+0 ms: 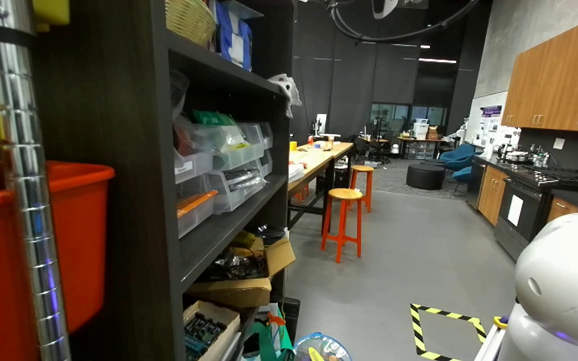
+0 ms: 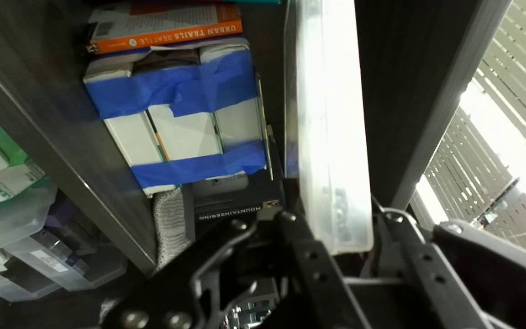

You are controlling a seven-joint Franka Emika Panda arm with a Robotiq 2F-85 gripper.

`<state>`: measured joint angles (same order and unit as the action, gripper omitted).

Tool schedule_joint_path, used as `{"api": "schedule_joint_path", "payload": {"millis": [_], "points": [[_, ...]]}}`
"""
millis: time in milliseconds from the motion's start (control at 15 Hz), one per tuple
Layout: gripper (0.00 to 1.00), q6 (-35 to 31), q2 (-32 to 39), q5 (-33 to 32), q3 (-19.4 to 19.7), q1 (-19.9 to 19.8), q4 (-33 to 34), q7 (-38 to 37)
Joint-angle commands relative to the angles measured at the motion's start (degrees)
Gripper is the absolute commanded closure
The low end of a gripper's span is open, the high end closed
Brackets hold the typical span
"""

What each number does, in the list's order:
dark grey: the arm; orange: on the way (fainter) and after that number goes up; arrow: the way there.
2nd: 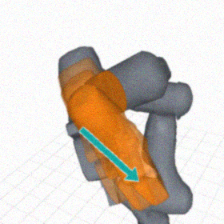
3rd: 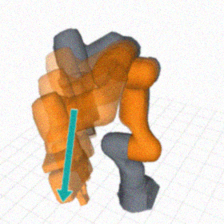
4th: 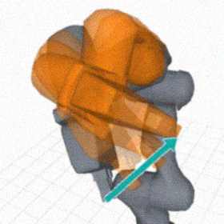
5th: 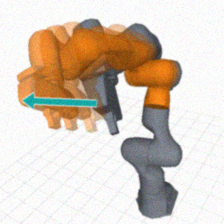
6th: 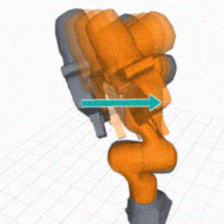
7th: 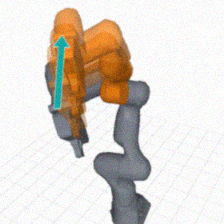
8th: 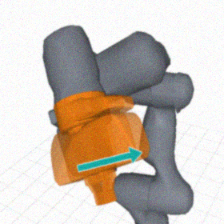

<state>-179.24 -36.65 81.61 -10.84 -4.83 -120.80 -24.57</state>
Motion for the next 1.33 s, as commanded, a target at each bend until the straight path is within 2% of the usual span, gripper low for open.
{"api": "schedule_joint_path", "payload": {"millis": [0,133,400,533,667,733,800,867,1267], "points": [[0.93,-5.0,-0.7,-3.9,-5.5,-4.5,0.4,-5.4],[0.93,-4.1,-1.4,-6.9,-8.9,-9.1,-1.2,-10.3],[0.93,6.8,-4.5,-15.2,-15.7,-23.6,-3.4,-26.7],[0.93,12.8,-6.3,-20.4,-17.3,-29.2,-1.7,-35.2],[0.93,17.8,-7.8,-23.7,-17.0,-32.2,0.4,-40.8],[0.93,19.6,-8.3,-24.6,-16.6,-32.9,1.6,-42.7],[0.93,18.3,-7.2,-30.8,-13.7,-28.6,1.8,-47.5],[0.93,19.7,-7.6,-32.9,-12.9,-28.6,2.6,-49.7],[0.93,20.6,-6.1,-46.4,-7.2,-20.3,5.1,-60.6]]}}
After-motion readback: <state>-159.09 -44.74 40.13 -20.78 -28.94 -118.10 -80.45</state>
